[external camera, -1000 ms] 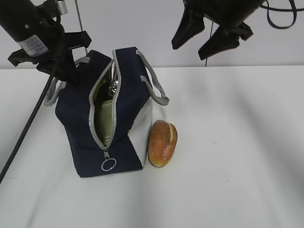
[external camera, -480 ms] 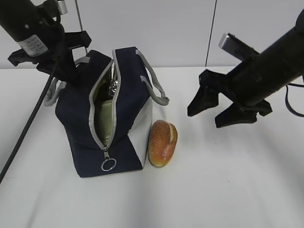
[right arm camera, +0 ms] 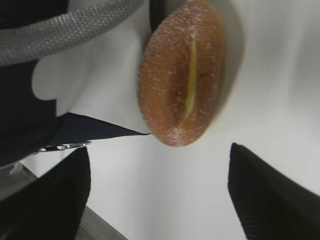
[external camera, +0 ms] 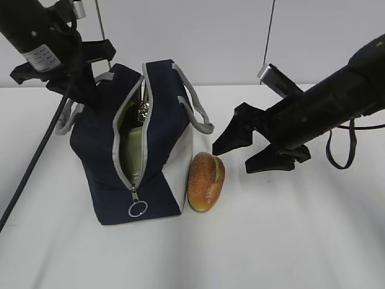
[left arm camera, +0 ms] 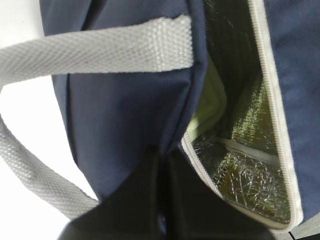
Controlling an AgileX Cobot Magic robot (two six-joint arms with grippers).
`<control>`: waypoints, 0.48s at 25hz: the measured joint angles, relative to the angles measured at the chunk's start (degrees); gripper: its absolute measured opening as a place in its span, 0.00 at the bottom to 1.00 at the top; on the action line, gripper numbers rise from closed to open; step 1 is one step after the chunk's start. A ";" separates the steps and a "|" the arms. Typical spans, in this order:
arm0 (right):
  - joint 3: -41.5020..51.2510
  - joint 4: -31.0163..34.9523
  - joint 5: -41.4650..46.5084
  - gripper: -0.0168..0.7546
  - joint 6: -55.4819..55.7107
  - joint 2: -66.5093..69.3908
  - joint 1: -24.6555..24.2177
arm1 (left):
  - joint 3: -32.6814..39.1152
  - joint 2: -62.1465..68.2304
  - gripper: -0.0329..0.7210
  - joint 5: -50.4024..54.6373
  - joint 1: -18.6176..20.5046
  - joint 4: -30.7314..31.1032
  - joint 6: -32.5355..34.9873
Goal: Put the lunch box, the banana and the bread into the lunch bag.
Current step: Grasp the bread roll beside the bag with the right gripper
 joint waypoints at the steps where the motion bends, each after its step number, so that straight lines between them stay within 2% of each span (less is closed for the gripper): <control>1: 0.00 1.67 0.00 0.88 -0.74 0.60 0.00 | 0.00 0.00 0.04 0.00 0.00 0.00 0.00; 4: -0.11 4.57 -0.72 0.88 -2.20 2.64 0.00 | 0.00 0.00 0.04 0.00 0.00 0.00 0.00; 12: -2.01 5.91 -1.20 0.88 -4.58 8.12 0.00 | 0.00 0.00 0.04 0.00 0.00 0.00 0.00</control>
